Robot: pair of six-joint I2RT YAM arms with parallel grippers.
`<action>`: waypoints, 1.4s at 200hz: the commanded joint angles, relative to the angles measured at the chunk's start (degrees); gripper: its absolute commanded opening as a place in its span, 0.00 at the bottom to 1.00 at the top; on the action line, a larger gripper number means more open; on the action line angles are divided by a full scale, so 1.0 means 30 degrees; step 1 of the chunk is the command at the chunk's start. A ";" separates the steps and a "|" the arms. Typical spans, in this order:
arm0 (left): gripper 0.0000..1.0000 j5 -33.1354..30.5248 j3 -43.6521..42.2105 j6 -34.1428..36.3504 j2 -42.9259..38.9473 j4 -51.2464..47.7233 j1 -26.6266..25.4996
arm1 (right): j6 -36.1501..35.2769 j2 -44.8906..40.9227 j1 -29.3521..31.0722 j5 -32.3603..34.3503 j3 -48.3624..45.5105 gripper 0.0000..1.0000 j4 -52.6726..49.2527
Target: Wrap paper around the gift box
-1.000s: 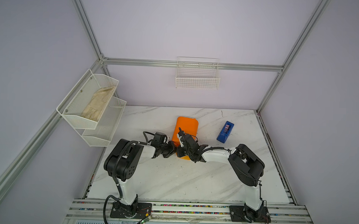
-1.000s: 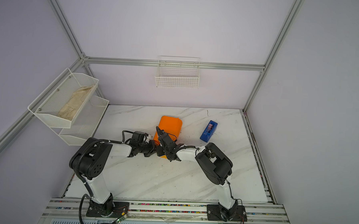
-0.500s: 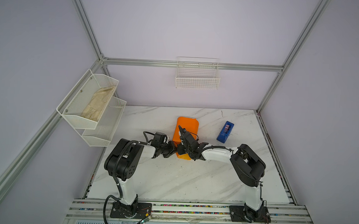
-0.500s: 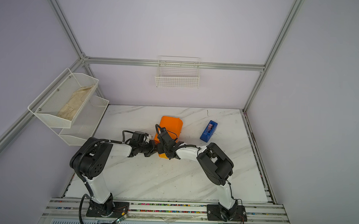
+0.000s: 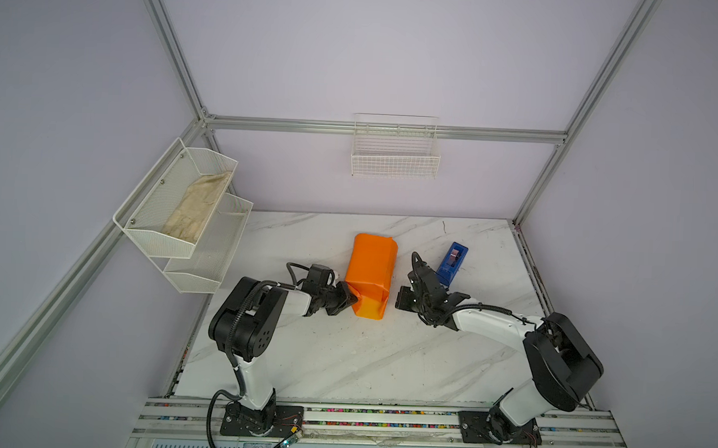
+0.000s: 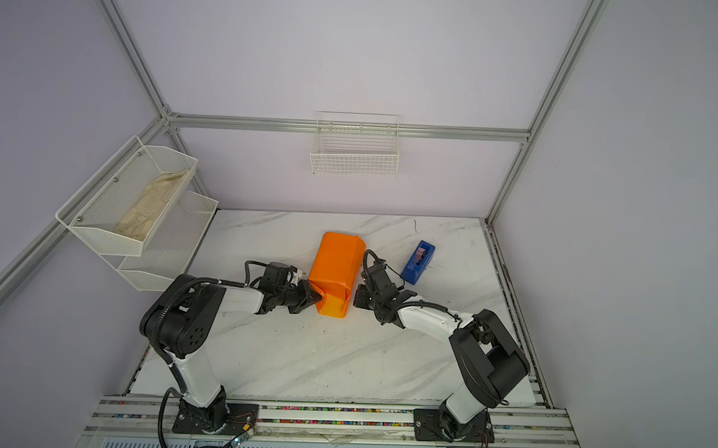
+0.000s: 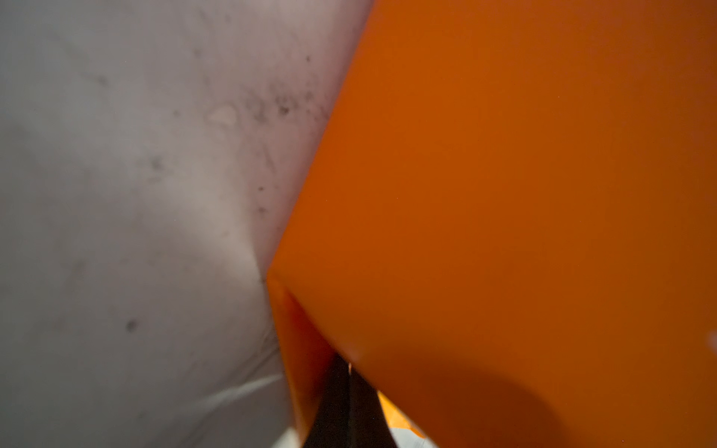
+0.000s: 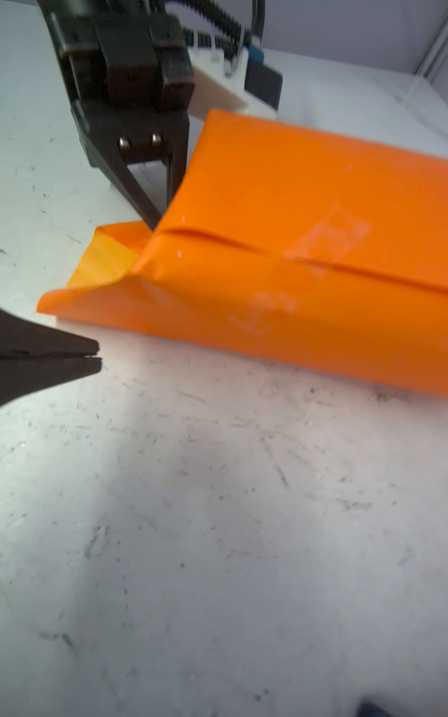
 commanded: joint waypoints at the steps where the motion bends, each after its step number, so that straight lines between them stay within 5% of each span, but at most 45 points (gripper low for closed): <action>1: 0.04 0.0278 -0.0357 0.0144 0.0423 -0.0401 0.0008 | 0.0048 0.0833 0.0181 -0.2178 0.0289 0.00 0.1643; 84: 0.03 0.0308 -0.0172 0.0296 0.0653 -0.0956 0.0034 | -0.0245 0.2800 0.0298 -0.4120 0.1972 0.00 0.1665; 129: 0.03 0.0226 -0.0099 0.0334 0.0674 -0.1219 0.0008 | -0.0088 0.0164 -0.0785 -0.0116 0.1563 0.00 -0.1753; 166: 0.03 0.0191 0.0005 0.0419 0.0686 -0.1395 0.0008 | -0.3764 0.0149 -0.0715 -0.1525 0.3843 0.30 -0.4472; 192: 0.03 0.0220 0.0036 0.0393 0.0722 -0.1381 0.0008 | -0.5132 0.1041 -0.0559 -0.1778 0.5391 0.40 -0.6356; 280: 0.02 0.0161 -0.0003 0.0393 0.0657 -0.1529 0.0008 | -0.6548 0.4775 0.0384 -0.1451 0.8981 0.39 -0.8456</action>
